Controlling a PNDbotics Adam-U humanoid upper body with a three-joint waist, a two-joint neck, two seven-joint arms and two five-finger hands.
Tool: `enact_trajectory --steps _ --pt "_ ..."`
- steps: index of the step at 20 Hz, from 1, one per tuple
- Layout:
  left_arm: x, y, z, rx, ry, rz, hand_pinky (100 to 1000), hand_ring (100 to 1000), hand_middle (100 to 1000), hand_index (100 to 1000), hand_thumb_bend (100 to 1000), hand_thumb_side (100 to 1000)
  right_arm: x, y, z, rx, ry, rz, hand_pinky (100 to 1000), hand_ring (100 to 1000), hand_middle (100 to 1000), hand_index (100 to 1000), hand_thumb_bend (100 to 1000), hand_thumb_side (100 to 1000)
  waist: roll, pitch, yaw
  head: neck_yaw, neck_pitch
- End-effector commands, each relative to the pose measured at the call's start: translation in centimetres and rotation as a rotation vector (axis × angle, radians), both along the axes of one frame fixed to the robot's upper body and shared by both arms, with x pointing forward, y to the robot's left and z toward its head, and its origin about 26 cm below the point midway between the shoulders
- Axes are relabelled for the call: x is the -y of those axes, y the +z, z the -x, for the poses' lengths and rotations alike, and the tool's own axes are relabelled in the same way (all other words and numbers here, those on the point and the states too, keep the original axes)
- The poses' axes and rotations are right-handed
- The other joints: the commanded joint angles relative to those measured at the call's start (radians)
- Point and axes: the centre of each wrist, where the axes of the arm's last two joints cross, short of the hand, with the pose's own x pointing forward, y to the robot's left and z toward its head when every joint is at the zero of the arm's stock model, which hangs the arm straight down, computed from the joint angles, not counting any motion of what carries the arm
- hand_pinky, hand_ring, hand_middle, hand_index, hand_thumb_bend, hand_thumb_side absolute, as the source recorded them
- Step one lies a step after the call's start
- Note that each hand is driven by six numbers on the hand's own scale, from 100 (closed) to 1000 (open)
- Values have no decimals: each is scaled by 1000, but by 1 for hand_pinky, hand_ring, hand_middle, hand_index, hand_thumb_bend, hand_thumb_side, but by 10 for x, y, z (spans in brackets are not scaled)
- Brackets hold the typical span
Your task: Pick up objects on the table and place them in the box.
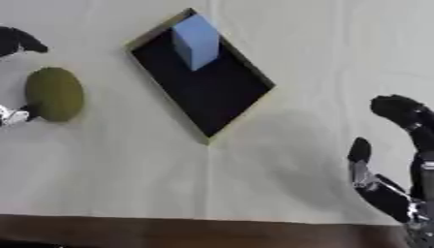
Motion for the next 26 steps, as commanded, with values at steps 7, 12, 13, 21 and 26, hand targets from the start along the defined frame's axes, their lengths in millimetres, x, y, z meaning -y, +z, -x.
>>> enact_trajectory --steps 7,12,13,21,26 --pt "-6 -4 -18 -129 -10 -29 824 769 723 828 344 298 -1 4 0 21 3 -38 809 747 697 784 100 556 -4 -15 -3 5 -17" --pt "-5 -2 -15 -93 -28 -8 765 684 638 758 197 100 -3 2 0 10 6 -52 814 751 700 786 100 565 -6 -13 0 5 -20" --pt "-5 -1 -14 -82 -30 -7 758 672 625 748 177 100 -4 2 0 7 9 -52 816 751 701 787 100 565 -6 -13 0 6 -21" --pt "9 28 26 150 -121 32 741 663 621 741 144 100 -4 0 2 -5 8 -56 817 753 685 788 100 563 -6 -12 3 -6 -21" --pt "22 54 57 243 -192 95 735 647 612 733 100 112 -3 -3 3 -8 -2 -63 818 753 684 789 100 563 -4 -17 7 -22 -18"
